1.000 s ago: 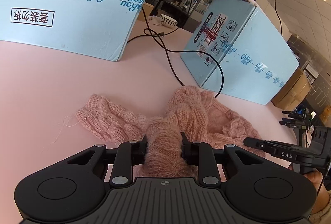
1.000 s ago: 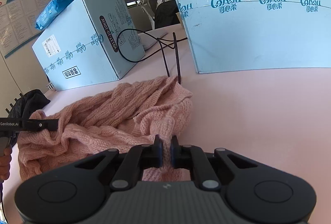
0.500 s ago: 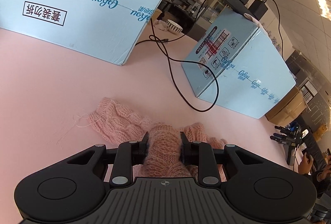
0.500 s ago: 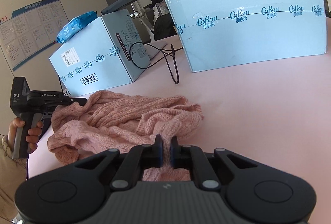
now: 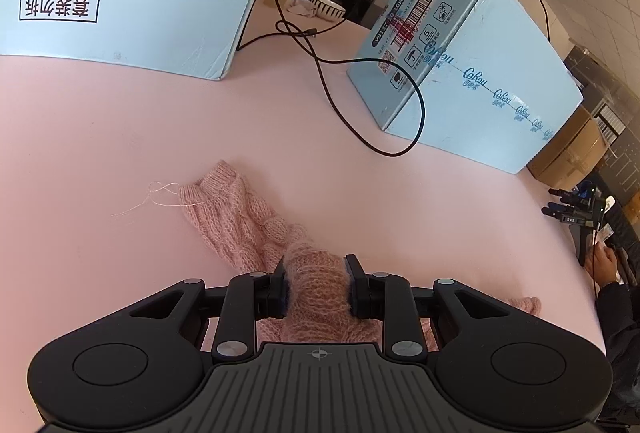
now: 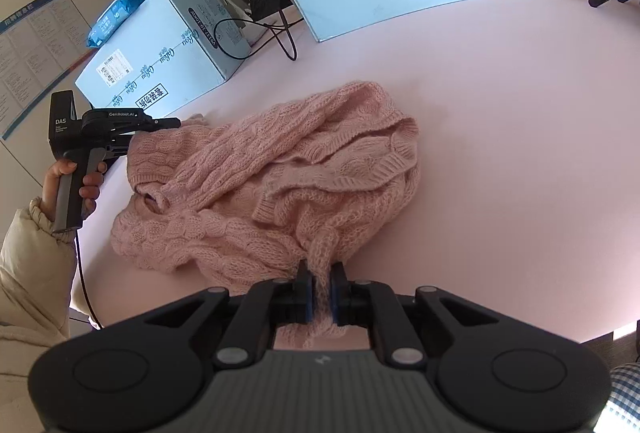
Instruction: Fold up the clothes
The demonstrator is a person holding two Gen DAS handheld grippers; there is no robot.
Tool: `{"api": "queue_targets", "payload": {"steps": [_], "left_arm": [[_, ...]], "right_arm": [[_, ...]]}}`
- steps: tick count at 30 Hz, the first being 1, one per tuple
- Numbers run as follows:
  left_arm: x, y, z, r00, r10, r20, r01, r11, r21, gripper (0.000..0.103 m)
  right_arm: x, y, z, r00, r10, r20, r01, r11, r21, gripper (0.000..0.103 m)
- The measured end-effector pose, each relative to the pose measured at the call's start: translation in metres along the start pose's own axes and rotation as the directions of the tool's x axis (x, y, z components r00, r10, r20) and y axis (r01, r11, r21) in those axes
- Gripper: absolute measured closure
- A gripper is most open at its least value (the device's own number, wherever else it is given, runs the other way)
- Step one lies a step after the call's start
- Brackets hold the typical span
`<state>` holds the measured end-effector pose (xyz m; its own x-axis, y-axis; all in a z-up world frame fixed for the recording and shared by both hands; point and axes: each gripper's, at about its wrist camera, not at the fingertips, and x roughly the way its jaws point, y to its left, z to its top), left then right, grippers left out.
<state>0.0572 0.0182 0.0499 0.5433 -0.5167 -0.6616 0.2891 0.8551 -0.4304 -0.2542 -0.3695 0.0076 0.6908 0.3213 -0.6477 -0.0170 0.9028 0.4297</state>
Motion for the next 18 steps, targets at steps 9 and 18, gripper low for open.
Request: {"api": "queue_targets", "payload": {"steps": [9, 18], "left_arm": [[-0.086, -0.012, 0.003, 0.960, -0.026, 0.277, -0.028, 0.982, 0.189, 0.002], [-0.111, 0.025, -0.018, 0.974, 0.045, 0.224, -0.120, 0.935, 0.335, 0.000]], "right_arm": [[-0.033, 0.019, 0.045, 0.942, 0.009, 0.336, 0.044, 0.988, -0.149, 0.007], [0.001, 0.049, 0.101, 0.919, 0.228, 0.323, -0.053, 0.880, -0.471, 0.000]]}}
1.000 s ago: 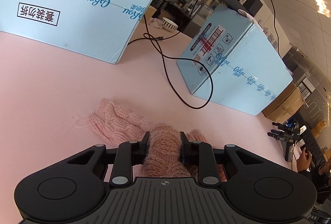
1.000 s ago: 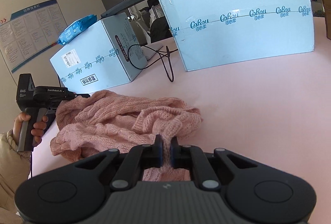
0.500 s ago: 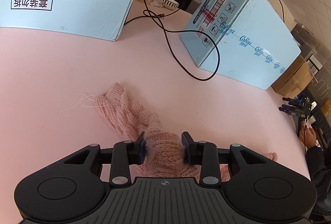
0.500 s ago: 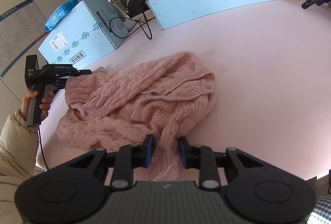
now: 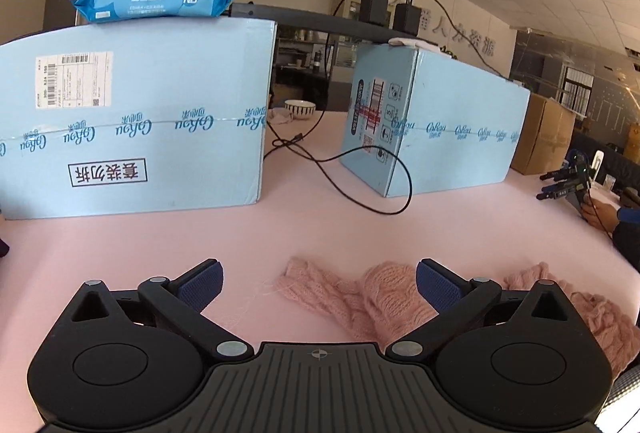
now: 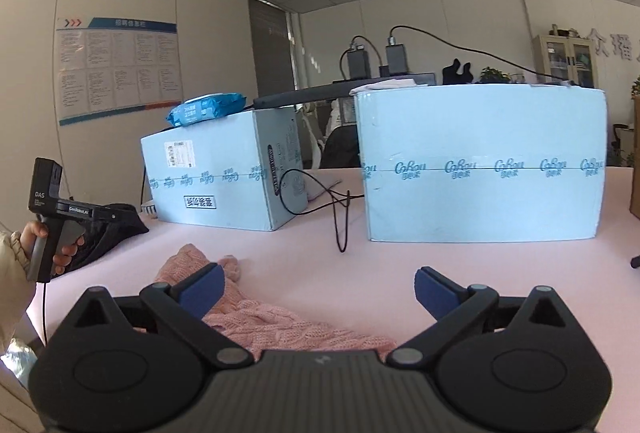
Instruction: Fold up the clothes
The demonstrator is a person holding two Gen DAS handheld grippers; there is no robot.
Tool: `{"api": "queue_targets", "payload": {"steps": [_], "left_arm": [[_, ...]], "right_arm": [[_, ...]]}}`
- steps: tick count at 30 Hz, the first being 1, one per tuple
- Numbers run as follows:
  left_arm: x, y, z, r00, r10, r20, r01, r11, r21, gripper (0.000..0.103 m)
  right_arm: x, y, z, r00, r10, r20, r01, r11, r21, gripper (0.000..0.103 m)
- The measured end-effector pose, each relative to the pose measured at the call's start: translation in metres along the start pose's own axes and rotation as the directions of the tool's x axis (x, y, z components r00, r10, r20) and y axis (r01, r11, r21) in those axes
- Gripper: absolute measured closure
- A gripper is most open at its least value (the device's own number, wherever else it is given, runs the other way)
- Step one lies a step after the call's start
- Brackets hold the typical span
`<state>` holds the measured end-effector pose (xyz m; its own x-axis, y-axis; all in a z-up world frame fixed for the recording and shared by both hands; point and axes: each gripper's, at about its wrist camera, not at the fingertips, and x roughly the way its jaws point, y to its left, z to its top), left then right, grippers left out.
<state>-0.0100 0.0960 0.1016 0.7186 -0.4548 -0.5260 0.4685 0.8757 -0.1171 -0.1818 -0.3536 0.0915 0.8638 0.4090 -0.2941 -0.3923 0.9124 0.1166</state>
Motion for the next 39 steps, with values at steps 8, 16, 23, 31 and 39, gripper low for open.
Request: {"api": "queue_targets", "payload": {"steps": [8, 16, 23, 31, 39], "left_arm": [[0.011, -0.011, -0.056, 0.984, -0.151, -0.099, 0.150, 0.988, -0.017, 0.000], [0.001, -0.040, -0.091, 0.971, -0.232, -0.058, 0.235, 0.971, 0.050, 0.000], [0.009, -0.002, -0.106, 0.941, -0.338, -0.027, 0.331, 0.932, -0.148, 0.000], [0.012, 0.014, -0.111, 0.917, -0.399, 0.024, 0.391, 0.885, -0.252, 0.000], [0.009, -0.005, -0.117, 0.913, -0.409, 0.003, 0.403, 0.900, -0.168, 0.000]], "right_arm": [[0.192, 0.070, 0.063, 0.924, 0.273, -0.269, -0.277, 0.961, 0.024, 0.001], [0.386, 0.102, 0.042, 0.744, 0.074, -0.664, -0.053, 0.997, 0.052, 0.031], [0.412, 0.121, 0.026, 0.741, 0.060, -0.668, -0.102, 0.994, -0.024, 0.076], [0.389, 0.183, 0.053, 0.722, 0.342, -0.602, -0.484, 0.871, -0.086, 0.092], [0.387, 0.277, 0.048, 0.552, 0.472, -0.687, -0.737, 0.662, -0.138, 0.092]]}}
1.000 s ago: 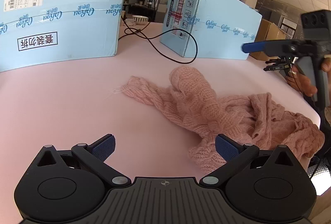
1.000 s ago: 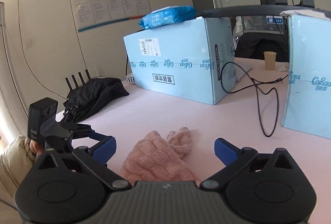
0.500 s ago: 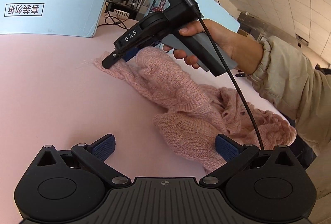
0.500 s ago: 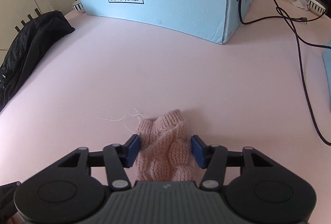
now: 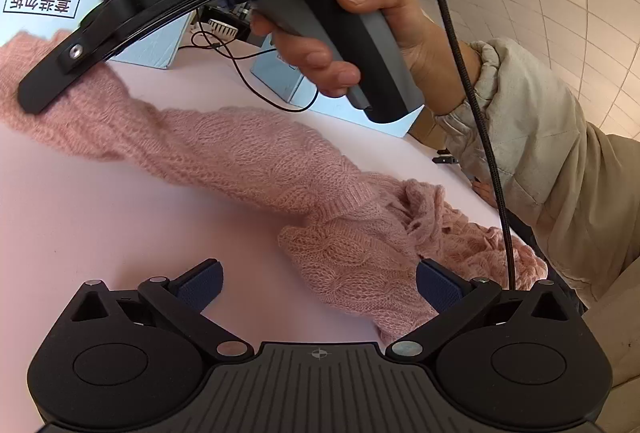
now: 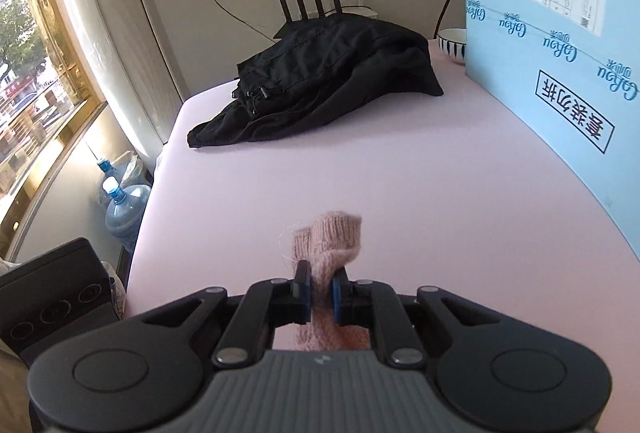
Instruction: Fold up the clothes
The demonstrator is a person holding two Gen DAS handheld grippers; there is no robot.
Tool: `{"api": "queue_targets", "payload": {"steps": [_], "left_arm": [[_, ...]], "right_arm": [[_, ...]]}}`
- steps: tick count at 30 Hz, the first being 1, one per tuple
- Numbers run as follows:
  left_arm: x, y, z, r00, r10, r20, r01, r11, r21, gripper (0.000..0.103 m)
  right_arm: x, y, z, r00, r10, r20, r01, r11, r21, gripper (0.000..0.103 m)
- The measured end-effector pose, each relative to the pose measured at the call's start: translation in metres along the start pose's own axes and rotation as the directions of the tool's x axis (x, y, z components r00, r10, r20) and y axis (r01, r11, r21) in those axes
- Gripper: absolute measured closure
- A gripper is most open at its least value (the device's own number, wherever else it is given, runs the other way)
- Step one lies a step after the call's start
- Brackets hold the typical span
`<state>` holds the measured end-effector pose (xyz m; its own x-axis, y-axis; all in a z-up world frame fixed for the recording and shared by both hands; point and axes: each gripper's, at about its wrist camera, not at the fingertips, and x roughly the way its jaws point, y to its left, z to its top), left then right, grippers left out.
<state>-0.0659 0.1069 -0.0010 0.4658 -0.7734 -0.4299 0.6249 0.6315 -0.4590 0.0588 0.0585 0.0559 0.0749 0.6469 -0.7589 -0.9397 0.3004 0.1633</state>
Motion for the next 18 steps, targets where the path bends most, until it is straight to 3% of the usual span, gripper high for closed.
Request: {"api": "queue_targets", "payload": {"steps": [6, 8, 10, 12, 14, 18], "left_arm": [[-0.003, -0.010, -0.010, 0.998, 0.051, 0.021, -0.051, 0.999, -0.009, 0.000], [-0.005, -0.013, -0.013, 0.996, 0.079, 0.035, -0.078, 0.997, -0.015, 0.000], [-0.010, -0.016, -0.014, 0.991, 0.125, 0.047, -0.124, 0.992, -0.030, 0.000], [-0.015, -0.018, -0.014, 0.983, 0.172, 0.062, -0.169, 0.984, -0.048, 0.000], [-0.028, -0.017, -0.010, 0.972, 0.213, 0.103, -0.204, 0.975, -0.088, 0.000], [-0.068, -0.008, 0.008, 0.938, 0.297, 0.178, -0.245, 0.932, -0.268, 0.000]], "right_arm": [[0.054, -0.003, -0.005, 0.998, 0.006, -0.070, -0.003, 0.998, 0.056, 0.083], [0.055, -0.004, -0.004, 0.998, -0.026, -0.051, 0.029, 0.997, 0.066, 0.067], [0.051, 0.000, -0.004, 0.990, -0.138, -0.028, 0.140, 0.988, 0.063, 0.024], [0.034, 0.005, -0.008, 0.962, -0.260, 0.087, 0.258, 0.966, 0.037, 0.022], [0.010, 0.005, -0.011, 0.934, -0.312, 0.175, 0.306, 0.950, 0.061, 0.020], [-0.076, 0.000, -0.040, 0.877, -0.339, 0.340, 0.279, 0.936, 0.213, 0.006]]}}
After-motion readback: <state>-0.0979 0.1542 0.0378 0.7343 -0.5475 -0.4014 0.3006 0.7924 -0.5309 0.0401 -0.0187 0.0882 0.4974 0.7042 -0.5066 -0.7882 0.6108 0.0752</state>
